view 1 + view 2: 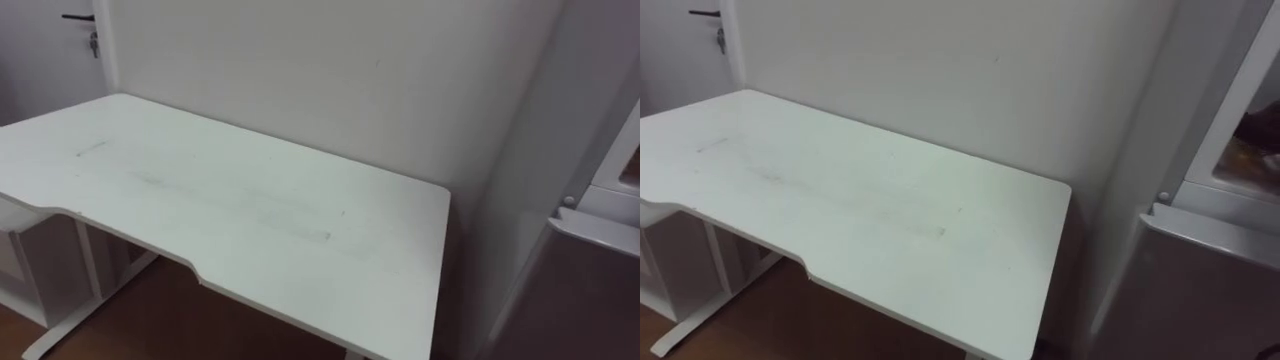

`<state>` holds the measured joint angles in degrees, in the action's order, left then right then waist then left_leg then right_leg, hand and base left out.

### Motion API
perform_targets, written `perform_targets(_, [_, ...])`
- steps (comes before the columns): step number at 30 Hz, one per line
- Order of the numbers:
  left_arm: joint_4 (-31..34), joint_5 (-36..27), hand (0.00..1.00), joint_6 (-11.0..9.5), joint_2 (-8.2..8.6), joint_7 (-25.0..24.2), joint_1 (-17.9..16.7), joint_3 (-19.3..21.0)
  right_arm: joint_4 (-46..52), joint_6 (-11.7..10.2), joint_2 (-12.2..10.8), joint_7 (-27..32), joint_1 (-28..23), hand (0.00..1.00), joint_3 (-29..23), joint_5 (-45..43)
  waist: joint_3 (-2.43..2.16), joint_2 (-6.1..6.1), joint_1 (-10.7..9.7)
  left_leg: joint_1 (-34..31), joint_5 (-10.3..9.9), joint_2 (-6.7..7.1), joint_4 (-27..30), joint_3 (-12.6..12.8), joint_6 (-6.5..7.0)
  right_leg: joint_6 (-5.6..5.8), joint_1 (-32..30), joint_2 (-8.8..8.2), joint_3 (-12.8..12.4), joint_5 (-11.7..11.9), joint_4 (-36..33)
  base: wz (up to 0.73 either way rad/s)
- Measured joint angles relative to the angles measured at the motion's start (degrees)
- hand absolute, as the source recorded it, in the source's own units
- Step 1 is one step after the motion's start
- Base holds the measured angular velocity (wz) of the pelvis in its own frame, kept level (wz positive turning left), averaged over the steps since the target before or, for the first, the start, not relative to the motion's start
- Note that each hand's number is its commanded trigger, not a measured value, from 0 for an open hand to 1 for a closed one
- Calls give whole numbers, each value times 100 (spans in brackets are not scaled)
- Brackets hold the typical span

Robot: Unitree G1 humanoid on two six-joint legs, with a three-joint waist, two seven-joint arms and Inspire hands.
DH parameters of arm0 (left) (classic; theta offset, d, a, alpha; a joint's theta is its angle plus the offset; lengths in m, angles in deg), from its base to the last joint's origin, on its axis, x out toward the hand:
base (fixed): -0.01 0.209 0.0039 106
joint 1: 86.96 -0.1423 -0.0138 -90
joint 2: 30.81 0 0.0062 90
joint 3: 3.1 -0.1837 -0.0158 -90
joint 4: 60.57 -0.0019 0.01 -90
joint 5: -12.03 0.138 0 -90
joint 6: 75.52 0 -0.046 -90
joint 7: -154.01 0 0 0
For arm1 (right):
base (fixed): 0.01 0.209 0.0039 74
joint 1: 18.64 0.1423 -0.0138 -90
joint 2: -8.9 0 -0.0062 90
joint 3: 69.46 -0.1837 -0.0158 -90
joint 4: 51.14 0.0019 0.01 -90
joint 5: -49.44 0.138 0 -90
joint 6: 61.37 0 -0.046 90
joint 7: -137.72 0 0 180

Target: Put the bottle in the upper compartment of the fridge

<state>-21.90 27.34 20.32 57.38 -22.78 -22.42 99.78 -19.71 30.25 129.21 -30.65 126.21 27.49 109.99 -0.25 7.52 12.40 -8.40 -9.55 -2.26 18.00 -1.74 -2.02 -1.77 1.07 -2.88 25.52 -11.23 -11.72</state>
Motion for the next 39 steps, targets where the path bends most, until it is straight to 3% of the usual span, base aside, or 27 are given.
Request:
perform_targets(7, [7, 6, 0, 11, 126, 15, -37, 58, 310, 43, 22, 22, 0, 0, -206, 383, -56, -123, -118, 120, 6, 20, -139, 78, 0, 18, 54, 5, -9, 16, 17, -4])
perform_targets(15, [69, 29, 0, 52, 162, -17, -36, 59, 317, 91, 97, 30, 0, 0, -206, 507, -58, -101, -123, 208, 5, 19, -252, 147, 1, 30, 92, 2, -59, 12, 107, -4])
perform_targets(25, [60, 16, 0, 119, 161, -141, -34, 62, 311, 198, 108, -62, -1, 0, -204, 453, -26, -57, -248, 246, 4, 18, -269, 159, 0, 34, 93, -2, -158, 7, 106, 0])
perform_targets(30, [73, -8, 0, 144, 160, -141, -31, 60, 311, 202, 118, -63, 0, 0, -205, 931, -24, -38, -276, 245, 2, 15, -271, 174, -1, 35, 83, 16, -193, 7, 107, -2])
perform_targets(39, [78, 10, 0, 230, 160, -112, 28, 54, 278, 201, 186, -394, 0, 0, -215, 1767, 4, -161, -266, 253, -1, -1, -234, 177, -5, 24, 104, 44, -193, 17, 98, 0])
